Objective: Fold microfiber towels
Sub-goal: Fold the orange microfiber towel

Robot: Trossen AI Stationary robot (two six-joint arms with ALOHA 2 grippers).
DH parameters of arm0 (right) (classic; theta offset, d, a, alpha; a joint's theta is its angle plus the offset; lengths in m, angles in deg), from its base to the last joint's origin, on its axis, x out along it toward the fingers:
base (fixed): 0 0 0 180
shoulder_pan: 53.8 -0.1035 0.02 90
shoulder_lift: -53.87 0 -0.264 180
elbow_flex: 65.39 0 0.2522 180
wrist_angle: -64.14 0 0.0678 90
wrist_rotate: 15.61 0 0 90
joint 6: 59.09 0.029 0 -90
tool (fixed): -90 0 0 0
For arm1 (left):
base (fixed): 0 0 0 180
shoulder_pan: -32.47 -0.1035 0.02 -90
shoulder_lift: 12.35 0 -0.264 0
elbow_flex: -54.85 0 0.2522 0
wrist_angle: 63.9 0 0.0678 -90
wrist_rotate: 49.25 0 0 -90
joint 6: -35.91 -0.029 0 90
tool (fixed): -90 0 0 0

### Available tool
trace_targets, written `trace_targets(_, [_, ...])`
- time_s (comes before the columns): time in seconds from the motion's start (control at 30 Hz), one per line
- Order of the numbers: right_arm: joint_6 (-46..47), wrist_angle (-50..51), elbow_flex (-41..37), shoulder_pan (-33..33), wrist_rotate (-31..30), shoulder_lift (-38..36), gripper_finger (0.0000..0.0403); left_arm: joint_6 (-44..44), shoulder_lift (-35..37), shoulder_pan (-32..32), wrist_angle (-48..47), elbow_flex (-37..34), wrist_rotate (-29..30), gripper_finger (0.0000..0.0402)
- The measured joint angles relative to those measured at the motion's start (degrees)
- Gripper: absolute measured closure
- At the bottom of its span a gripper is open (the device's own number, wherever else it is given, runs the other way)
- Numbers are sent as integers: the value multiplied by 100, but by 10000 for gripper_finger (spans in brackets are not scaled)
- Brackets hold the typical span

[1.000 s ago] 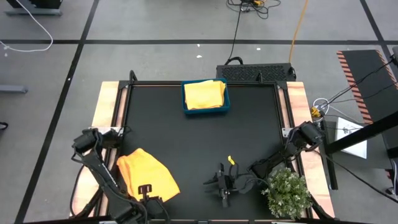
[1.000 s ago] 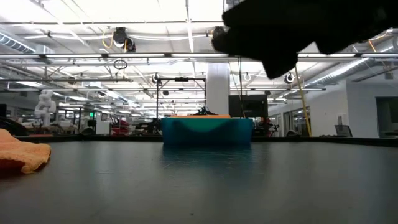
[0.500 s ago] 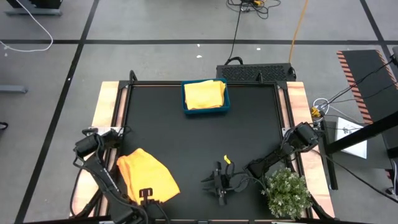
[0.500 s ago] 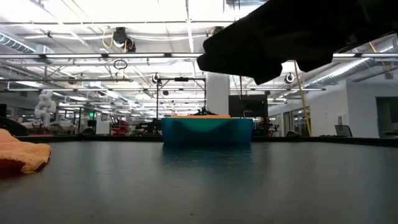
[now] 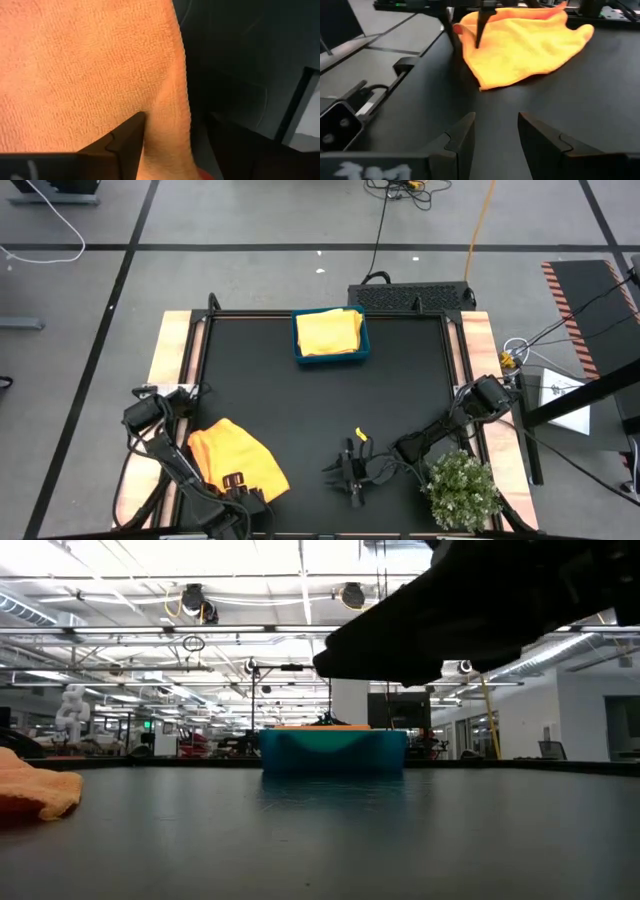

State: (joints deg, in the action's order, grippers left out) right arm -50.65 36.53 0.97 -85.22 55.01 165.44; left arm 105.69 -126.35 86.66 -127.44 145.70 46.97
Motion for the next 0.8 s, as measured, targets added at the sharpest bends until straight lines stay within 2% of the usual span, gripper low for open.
trace_targets(0.17, [83, -120, 0, 79, 5, 0, 264, -454, 27, -31, -41, -136, 60, 249])
trace_targets(0.37, [-116, -197, 0, 187, 167, 0, 264, -1821, 21, -308, -140, 18, 354, 377])
trace_targets(0.4, [-190, -224, 0, 204, 167, 0, 264, -2013, 19, -404, -172, 39, 459, 388])
trace_targets(0.5, [-396, -382, 0, 238, 207, 0, 264, -2564, 15, -673, -198, 138, 750, 389])
trace_targets(0.6, [-585, -477, 2, 276, 449, 0, 264, -3161, 13, -954, -157, 177, 750, 395])
trace_targets(0.8, [-934, -232, 7, 328, 462, 0, 254, -3879, 16, -1418, -70, 391, 778, 397])
